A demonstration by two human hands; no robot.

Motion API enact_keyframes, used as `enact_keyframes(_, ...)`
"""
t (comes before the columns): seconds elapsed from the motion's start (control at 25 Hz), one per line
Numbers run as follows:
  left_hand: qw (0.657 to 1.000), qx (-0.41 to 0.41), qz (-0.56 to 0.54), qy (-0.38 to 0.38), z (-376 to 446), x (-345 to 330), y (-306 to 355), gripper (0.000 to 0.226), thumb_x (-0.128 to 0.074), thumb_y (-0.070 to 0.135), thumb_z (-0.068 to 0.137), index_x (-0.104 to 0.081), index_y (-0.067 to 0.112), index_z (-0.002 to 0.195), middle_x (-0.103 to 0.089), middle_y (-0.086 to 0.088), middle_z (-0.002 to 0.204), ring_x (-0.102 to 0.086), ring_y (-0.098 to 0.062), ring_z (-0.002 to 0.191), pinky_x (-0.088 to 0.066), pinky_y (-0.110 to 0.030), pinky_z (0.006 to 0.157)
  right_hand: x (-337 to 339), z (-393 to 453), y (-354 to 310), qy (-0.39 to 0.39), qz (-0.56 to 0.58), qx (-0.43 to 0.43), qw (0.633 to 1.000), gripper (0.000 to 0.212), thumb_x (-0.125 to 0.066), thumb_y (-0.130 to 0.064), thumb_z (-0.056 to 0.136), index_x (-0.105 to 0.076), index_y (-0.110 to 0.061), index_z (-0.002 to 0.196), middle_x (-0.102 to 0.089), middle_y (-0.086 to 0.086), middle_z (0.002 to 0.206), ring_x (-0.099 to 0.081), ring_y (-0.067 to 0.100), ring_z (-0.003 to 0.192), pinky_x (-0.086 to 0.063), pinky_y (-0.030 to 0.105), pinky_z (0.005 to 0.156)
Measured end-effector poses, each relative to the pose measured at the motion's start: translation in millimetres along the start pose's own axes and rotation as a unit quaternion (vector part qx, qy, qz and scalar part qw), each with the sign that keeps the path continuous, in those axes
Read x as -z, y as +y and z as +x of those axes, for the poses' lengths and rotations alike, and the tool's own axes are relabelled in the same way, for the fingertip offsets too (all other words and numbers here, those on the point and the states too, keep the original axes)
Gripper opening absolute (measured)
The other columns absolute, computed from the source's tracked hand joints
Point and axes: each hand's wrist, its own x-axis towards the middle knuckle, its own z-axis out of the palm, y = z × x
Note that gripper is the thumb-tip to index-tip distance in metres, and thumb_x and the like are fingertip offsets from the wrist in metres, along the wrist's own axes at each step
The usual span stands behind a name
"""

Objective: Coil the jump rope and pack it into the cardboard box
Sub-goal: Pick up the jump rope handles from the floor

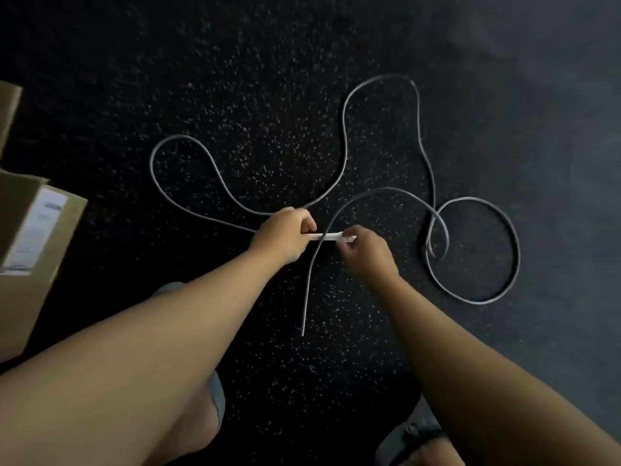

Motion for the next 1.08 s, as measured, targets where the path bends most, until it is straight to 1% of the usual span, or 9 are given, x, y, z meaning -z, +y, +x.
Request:
enact_keyframes(0.08,0.995,-0.006,0.095,0.019,13.3,-12.5,-4.0,0.023,-0.068,0.019,0.093,-0.068,0.027,0.115,-0.062,0.003,0.119,-0.06,-0.021,0.111,-0.051,-0.038,0.095,-10.6,16.0,-6.2,0.024,0.069,-0.051,0.996,0.033,-0.061,-0.045,0.096,-0.065,-0.02,0.118,-0.072,0.004,0.107,-0.067,0.023,0.097,-0.056,0.039,0.08)
enact_keyframes(0.2,0.981,-0.039,0.19,0.016,28.3,-34.9,-11.6,0.03,-0.07,0.025,0.093,-0.061,0.027,0.121,-0.057,-0.001,0.127,-0.053,-0.024,0.123,-0.044,-0.04,0.1,-21.9,31.7,-22.6,0.033,0.054,-0.075,0.995,0.035,-0.061,-0.052,0.094,-0.065,-0.021,0.109,-0.072,0.0,0.098,-0.067,0.022,0.091,-0.058,0.042,0.079)
enact_keyframes(0.4,0.976,-0.028,0.214,0.033,31.3,-26.5,-5.4,0.025,-0.064,0.024,0.097,-0.056,0.017,0.12,-0.063,-0.005,0.123,-0.056,-0.027,0.117,-0.046,-0.04,0.091,-12.0,31.3,-33.7,0.075,0.022,-0.113,0.991,0.029,-0.061,-0.044,0.095,-0.067,-0.015,0.098,-0.071,0.006,0.095,-0.068,0.029,0.089,-0.058,0.045,0.076)
enact_keyframes(0.6,0.996,0.014,0.06,0.068,13.0,46.6,25.4,0.021,-0.06,0.026,0.1,-0.056,0.019,0.119,-0.067,-0.001,0.113,-0.061,-0.022,0.099,-0.048,-0.039,0.077,45.6,6.5,-49.4,0.015,0.049,-0.164,0.985,0.052,-0.055,-0.058,0.096,-0.067,-0.01,0.083,-0.072,0.009,0.086,-0.07,0.029,0.077,-0.059,0.04,0.067)
enact_keyframes(0.68,0.997,-0.018,-0.027,0.064,-0.9,74.6,47.5,0.018,-0.064,0.024,0.098,-0.06,0.022,0.116,-0.069,0.003,0.107,-0.065,-0.019,0.095,-0.051,-0.037,0.08,71.5,-4.5,-73.7,-0.011,0.132,-0.098,0.986,0.041,-0.054,-0.047,0.099,-0.072,-0.012,0.092,-0.073,0.007,0.083,-0.069,0.025,0.069,-0.062,0.041,0.068)
enact_keyframes(0.76,0.991,-0.052,-0.099,0.079,-19.8,97.7,72.9,0.015,-0.07,0.02,0.094,-0.061,0.023,0.105,-0.069,0.005,0.102,-0.066,-0.017,0.094,-0.051,-0.031,0.079,97.6,-23.7,-99.4,-0.023,0.21,-0.026,0.977,0.026,-0.053,-0.029,0.1,-0.073,-0.013,0.106,-0.07,0.006,0.09,-0.065,0.021,0.076,-0.059,0.04,0.071)
enact_keyframes(0.88,0.972,-0.091,-0.19,0.105,-50.7,133.4,112.2,0.017,-0.075,0.017,0.09,-0.063,0.02,0.101,-0.072,0.003,0.1,-0.07,-0.017,0.095,-0.055,-0.03,0.083,145.0,-63.5,-124.1,-0.058,0.357,0.018,0.932,0.025,-0.048,-0.011,0.103,-0.066,-0.002,0.118,-0.067,0.01,0.092,-0.061,0.015,0.076,-0.05,0.019,0.061)
enact_keyframes(0.96,0.955,-0.11,-0.248,0.121,-76.8,159.7,135.6,0.022,-0.077,0.017,0.089,-0.066,0.014,0.108,-0.074,0.0,0.103,-0.071,-0.015,0.093,-0.057,-0.029,0.081,174.4,-93.8,-129.7,-0.061,0.388,0.053,0.918,0.029,-0.052,-0.013,0.104,-0.062,0.004,0.126,-0.069,0.014,0.099,-0.065,0.016,0.082,-0.053,0.018,0.068)
enact_keyframes(1.08,0.925,-0.135,-0.328,0.138,-118.9,194.7,164.5,0.027,-0.076,0.017,0.09,-0.067,0.009,0.114,-0.075,-0.003,0.107,-0.067,-0.007,0.085,-0.049,-0.013,0.065,204.9,-133.4,-136.2,-0.054,0.359,0.123,0.924,0.034,-0.058,-0.02,0.103,-0.062,0.003,0.128,-0.072,0.021,0.111,-0.066,0.023,0.096,-0.054,0.029,0.085)
